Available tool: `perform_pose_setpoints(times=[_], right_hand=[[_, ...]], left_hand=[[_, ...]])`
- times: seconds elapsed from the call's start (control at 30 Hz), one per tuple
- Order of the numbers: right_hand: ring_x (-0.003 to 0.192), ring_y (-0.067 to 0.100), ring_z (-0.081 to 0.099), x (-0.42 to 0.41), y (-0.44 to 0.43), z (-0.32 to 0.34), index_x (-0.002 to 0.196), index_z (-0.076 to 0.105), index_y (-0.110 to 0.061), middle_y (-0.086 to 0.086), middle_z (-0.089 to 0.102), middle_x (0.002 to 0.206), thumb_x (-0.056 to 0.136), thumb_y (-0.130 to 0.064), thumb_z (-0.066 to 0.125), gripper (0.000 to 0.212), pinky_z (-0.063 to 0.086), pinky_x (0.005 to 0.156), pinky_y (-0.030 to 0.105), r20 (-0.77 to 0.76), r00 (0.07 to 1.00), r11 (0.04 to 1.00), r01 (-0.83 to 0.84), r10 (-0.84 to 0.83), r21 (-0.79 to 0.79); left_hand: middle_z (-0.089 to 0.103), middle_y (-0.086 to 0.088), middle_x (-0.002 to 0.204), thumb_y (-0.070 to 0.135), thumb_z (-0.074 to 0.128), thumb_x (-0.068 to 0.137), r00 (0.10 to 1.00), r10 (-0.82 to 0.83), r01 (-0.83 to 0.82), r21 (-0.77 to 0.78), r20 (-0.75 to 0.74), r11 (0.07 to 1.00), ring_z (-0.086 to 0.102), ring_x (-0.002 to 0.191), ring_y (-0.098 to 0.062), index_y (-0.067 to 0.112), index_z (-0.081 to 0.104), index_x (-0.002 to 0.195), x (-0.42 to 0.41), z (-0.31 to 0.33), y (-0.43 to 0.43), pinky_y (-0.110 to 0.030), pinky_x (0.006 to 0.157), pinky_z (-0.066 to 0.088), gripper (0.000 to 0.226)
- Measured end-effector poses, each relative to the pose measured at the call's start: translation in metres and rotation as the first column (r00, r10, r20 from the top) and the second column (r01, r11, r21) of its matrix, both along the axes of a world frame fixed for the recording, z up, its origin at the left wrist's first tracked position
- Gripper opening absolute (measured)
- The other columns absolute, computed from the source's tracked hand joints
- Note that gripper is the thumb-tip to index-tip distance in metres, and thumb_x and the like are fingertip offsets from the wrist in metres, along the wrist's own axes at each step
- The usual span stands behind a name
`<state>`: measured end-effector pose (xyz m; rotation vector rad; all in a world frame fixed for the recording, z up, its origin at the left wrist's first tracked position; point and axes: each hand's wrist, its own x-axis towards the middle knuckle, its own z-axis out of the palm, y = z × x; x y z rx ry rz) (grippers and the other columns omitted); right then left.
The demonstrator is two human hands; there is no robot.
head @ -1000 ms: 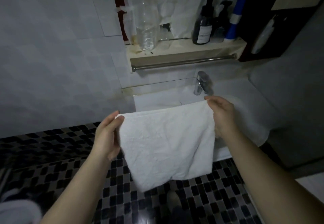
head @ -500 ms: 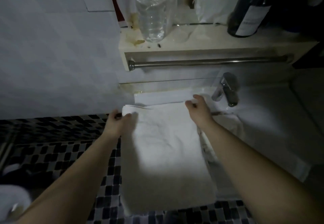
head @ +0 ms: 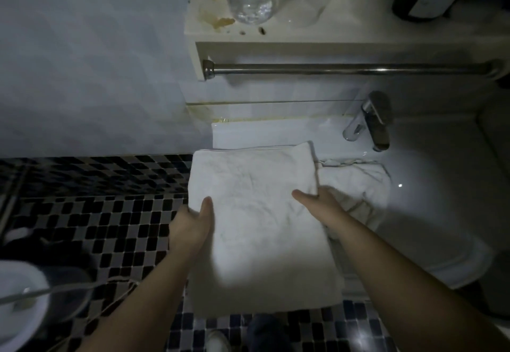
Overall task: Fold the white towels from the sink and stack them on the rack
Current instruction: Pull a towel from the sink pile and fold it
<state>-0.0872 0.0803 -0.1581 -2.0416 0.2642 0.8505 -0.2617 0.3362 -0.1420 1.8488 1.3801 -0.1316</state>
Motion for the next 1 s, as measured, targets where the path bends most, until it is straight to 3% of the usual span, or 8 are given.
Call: perform_pose_setpoints(times=[0.2,0.33,0.4,0.47,0.6,0.73,0.9,1.0], right_hand=[[0.108,0.024,0.067,-0.031,-0.029,0.006,0.134,0.059,-0.016,0.004,0.068,0.127,0.085,-0.039,0.077,0.057,0.052,0.098,0.04,-0.211,0.969,0.989,-0.111,0.129,0.095],[0.112,0.025,0.065,-0.047,-0.037,0.018,0.129,0.063,-0.01,0.006,0.069,0.124,0.095,-0.038,0.065,0.045,0.049,0.103,0.039,0.032,0.99,0.99,-0.138,0.137,0.015],[0.118,0.024,0.061,-0.058,-0.04,0.02,0.129,0.063,-0.007,0.007,0.067,0.125,0.099,-0.038,0.058,0.043,0.044,0.101,0.03,0.27,0.944,0.981,-0.176,0.191,-0.078],[0.119,0.027,0.059,-0.069,-0.046,0.015,0.131,0.06,-0.005,0.01,0.066,0.126,0.102,-0.038,0.053,0.044,0.043,0.098,0.029,0.346,0.898,0.958,-0.217,0.271,-0.189],[0.12,0.032,0.057,-0.077,-0.05,-0.002,0.137,0.053,-0.005,0.016,0.06,0.134,0.102,-0.044,0.048,0.053,0.044,0.095,0.031,0.177,0.933,0.918,-0.251,0.315,-0.307],[0.125,0.026,0.055,-0.073,-0.038,-0.007,0.149,0.043,-0.016,0.003,0.055,0.142,0.087,-0.063,0.061,0.08,0.044,0.106,0.036,0.065,0.993,0.993,-0.095,0.1,-0.069],[0.108,0.019,0.061,-0.058,-0.035,-0.012,0.141,0.051,-0.017,0.0,0.06,0.133,0.083,-0.049,0.076,0.071,0.05,0.09,0.031,-0.134,0.977,0.96,0.189,-0.163,0.205],[0.107,0.03,0.069,-0.043,-0.036,-0.002,0.13,0.063,-0.011,0.01,0.071,0.121,0.073,-0.04,0.085,0.068,0.052,0.099,0.046,-0.317,0.938,0.921,0.243,-0.143,0.304]], left_hand=[[0.064,-0.002,0.105,0.066,0.053,0.089,0.996,-0.043,0.049,-0.072,0.079,0.996,0.057,0.081,-0.017,0.014,0.062,0.116,-0.034,-0.001,-0.007,-0.032,0.075,0.046,0.059],[0.064,0.0,0.098,0.061,0.053,0.092,0.994,-0.081,0.087,-0.079,0.067,0.993,0.06,0.08,-0.017,0.013,0.062,0.111,-0.044,0.002,-0.01,-0.03,0.071,0.047,0.053],[0.066,0.002,0.093,0.058,0.052,0.094,0.99,-0.038,0.045,-0.051,0.136,0.998,0.061,0.075,-0.011,0.012,0.064,0.11,-0.049,0.003,-0.013,-0.024,0.06,0.046,0.051],[0.063,0.004,0.085,0.056,0.049,0.096,0.991,-0.045,0.049,-0.027,0.127,0.998,0.056,0.07,-0.006,0.009,0.063,0.112,-0.054,0.0,-0.019,-0.019,0.054,0.038,0.052],[0.063,-0.003,0.099,0.053,0.049,0.098,0.996,-0.048,0.053,-0.078,0.07,0.995,0.057,0.082,-0.018,0.004,0.052,0.13,-0.059,-0.007,-0.028,-0.032,0.074,0.043,0.058],[0.057,-0.012,0.134,0.056,0.057,0.093,0.986,0.084,-0.041,-0.287,0.141,0.957,0.056,0.12,-0.035,0.007,0.038,0.146,-0.054,-0.012,-0.026,-0.042,0.095,0.044,0.075],[0.066,-0.008,0.125,0.054,0.07,0.086,0.966,0.163,-0.068,-0.409,0.201,0.91,0.063,0.112,-0.032,0.012,0.057,0.133,-0.051,-0.011,-0.022,-0.048,0.102,0.049,0.064],[0.071,-0.006,0.113,0.054,0.077,0.08,0.966,0.178,-0.072,-0.463,0.189,0.883,0.068,0.103,-0.031,0.016,0.065,0.118,-0.046,0.006,-0.014,-0.052,0.099,0.052,0.055]])
